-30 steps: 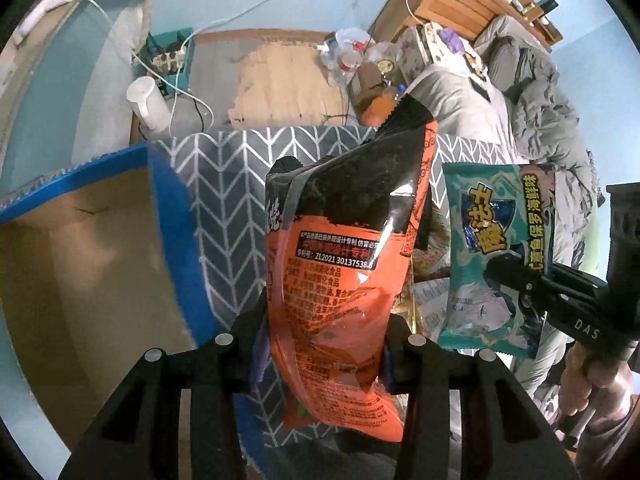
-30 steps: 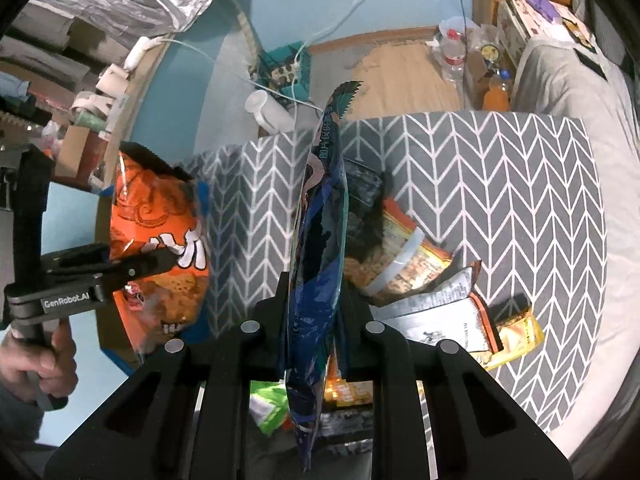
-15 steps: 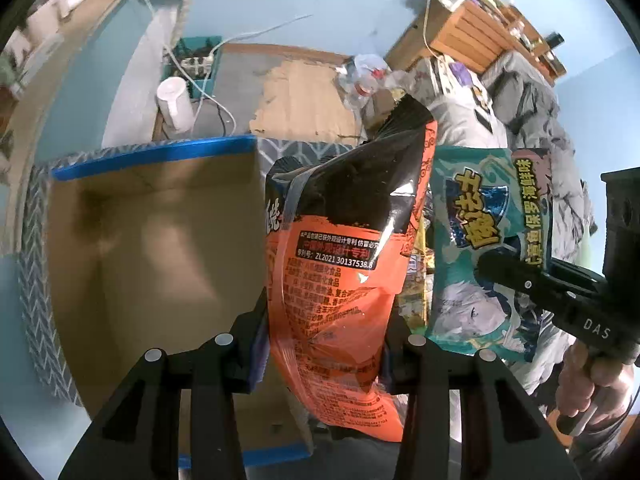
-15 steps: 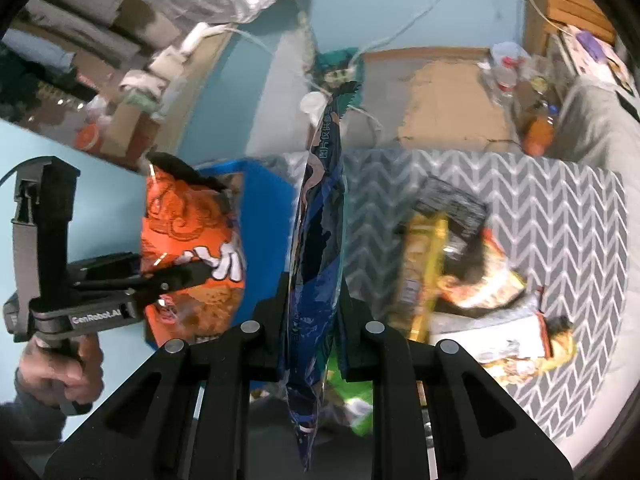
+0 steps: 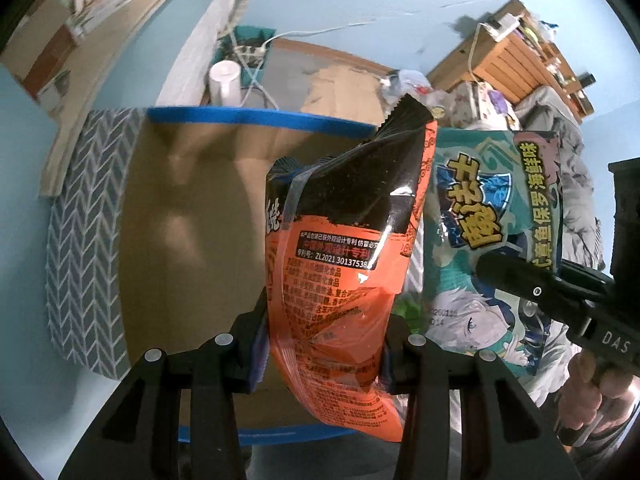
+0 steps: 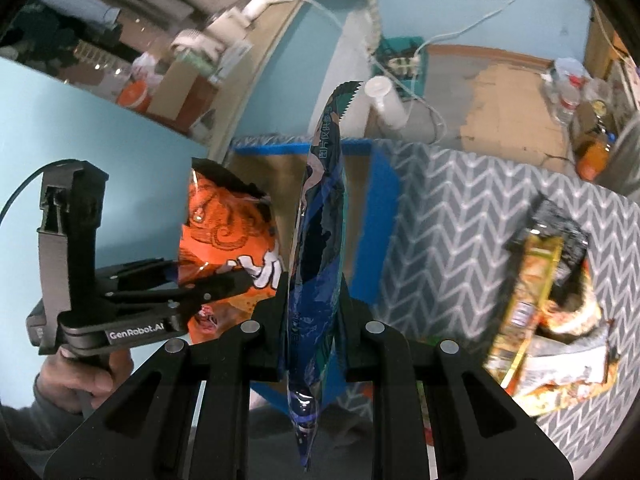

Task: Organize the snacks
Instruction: 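Carry the orange bag and teal bag over the cardboard box with both grippers, then open both grippers to drop the bags into the box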

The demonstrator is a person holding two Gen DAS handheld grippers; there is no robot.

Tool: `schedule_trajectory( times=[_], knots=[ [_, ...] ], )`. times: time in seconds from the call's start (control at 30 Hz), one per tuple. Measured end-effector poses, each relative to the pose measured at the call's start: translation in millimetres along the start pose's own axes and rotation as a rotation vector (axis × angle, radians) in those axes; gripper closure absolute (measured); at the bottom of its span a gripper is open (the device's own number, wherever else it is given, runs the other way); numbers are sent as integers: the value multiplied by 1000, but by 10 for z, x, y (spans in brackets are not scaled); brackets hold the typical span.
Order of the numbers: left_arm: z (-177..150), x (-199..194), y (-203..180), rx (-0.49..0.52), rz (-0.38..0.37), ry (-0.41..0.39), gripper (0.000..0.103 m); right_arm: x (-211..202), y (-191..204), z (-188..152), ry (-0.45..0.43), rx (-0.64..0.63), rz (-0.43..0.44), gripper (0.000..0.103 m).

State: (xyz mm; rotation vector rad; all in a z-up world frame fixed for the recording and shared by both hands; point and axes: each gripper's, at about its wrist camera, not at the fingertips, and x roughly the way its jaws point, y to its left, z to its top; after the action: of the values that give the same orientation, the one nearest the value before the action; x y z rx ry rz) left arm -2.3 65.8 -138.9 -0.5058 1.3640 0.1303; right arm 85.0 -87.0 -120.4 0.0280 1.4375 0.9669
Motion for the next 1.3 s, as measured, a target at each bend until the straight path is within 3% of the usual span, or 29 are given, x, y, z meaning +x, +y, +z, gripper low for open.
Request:
schedule_trajectory(
  times=[0.43,0.73,0.87,1.0,1.07,1.3],
  knots=[
    [-131,142,556,-50,41,37,58,684,308,106,113,-32,5,85],
    [-186,148,663,-66,63,50,57,829,398,145,135,-46,-72,80],
    [-197,96,677,-64,81,32,36,791,425,162,118,-45,-122,56],
    [-194,42,667,-57,103,13,33,716,430,154,104,-42,-163,51],
    [-190,13,641,-49,109,8,33,645,408,131,89,-38,-189,43],
    [-162,-95,389,47,116,-25,29,384,333,81,38,-23,-258,38]
  ],
)
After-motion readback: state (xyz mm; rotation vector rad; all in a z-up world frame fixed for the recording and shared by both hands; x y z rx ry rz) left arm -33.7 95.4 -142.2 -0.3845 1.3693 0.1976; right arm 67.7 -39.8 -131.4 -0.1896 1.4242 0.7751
